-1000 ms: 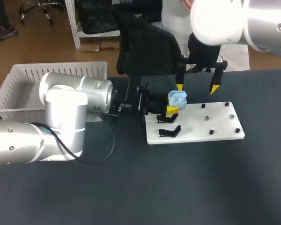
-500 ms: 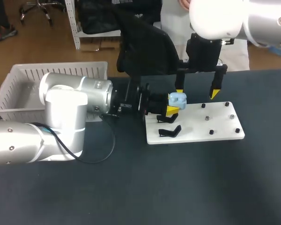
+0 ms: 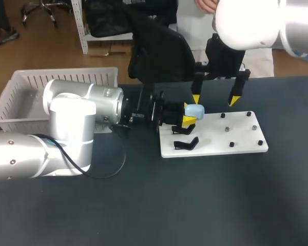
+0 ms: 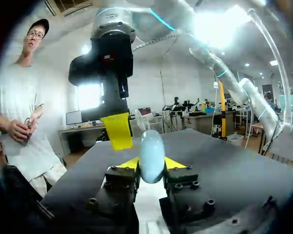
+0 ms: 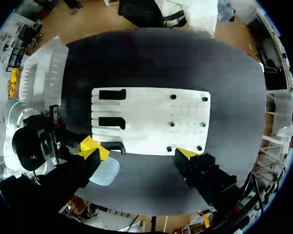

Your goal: Pick up each earbud case from the left stands, insert the matching earbuds, close the lid, and place the case in the box.

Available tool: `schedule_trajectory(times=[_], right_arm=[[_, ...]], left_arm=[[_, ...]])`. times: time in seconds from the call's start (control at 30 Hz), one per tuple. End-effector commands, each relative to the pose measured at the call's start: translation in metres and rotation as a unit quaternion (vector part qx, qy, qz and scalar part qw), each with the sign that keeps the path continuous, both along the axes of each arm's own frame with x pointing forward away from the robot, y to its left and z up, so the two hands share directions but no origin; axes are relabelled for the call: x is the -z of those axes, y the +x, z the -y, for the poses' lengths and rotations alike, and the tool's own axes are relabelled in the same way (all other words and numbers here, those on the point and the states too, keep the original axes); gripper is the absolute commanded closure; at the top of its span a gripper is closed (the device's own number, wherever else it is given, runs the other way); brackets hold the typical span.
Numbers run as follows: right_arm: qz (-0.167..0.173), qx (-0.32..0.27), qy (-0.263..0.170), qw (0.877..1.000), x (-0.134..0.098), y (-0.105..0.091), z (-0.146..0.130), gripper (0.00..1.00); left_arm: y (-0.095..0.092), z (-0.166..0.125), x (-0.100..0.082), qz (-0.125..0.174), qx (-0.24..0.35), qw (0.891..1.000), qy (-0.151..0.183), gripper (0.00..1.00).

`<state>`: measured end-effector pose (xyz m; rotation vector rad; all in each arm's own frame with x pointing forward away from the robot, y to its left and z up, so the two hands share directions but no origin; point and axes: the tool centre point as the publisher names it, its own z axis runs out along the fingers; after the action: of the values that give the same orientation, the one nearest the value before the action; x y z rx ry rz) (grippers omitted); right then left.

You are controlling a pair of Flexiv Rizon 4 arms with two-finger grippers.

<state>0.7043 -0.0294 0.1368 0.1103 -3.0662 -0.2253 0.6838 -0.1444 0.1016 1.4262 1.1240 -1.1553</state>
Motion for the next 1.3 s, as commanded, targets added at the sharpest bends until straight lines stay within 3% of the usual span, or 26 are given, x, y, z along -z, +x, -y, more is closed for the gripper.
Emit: schedule_trajectory(times=[0.03, 0.23, 0.37, 0.47, 0.63, 0.8, 1.07, 1.3], right_arm=[[0.04, 0.008, 0.003, 0.999, -0.016, -0.01, 0.007, 0.0], [0.143, 0.051, 0.015, 0.988, -0.046, -0.008, 0.024, 0.0], [0.177, 0.095, 0.042, 0.979, -0.058, -0.008, 0.046, 0.0], [0.176, 0.115, 0.065, 0.975, -0.059, -0.007, 0.064, 0.0], [0.176, 0.115, 0.065, 0.975, -0.059, -0.007, 0.064, 0.0], [0.176, 0.115, 0.065, 0.975, -0.059, -0.007, 0.064, 0.0], [0.176, 0.115, 0.065, 0.975, -0.059, -0.007, 0.064, 0.0], [0.176, 0.115, 0.065, 0.975, -0.059, -0.007, 0.064, 0.0]], left_arm=[[0.0, 0.0, 0.0, 0.0, 0.0, 1.0, 0.001, 1.0], [0.0, -0.003, -0.002, 0.001, -0.002, 1.0, 0.004, 1.0], [0.004, -0.027, -0.01, 0.011, -0.024, 0.999, 0.019, 1.0], [0.009, -0.058, -0.019, 0.018, -0.054, 0.998, 0.034, 1.0], [0.02, -0.117, -0.036, 0.036, -0.116, 0.99, 0.072, 1.0], [0.041, -0.183, -0.047, 0.034, -0.195, 0.975, 0.098, 1.0], [0.086, -0.258, -0.047, 0.017, -0.28, 0.949, 0.145, 1.0], [0.115, -0.296, -0.043, -0.007, -0.305, 0.935, 0.18, 1.0]])
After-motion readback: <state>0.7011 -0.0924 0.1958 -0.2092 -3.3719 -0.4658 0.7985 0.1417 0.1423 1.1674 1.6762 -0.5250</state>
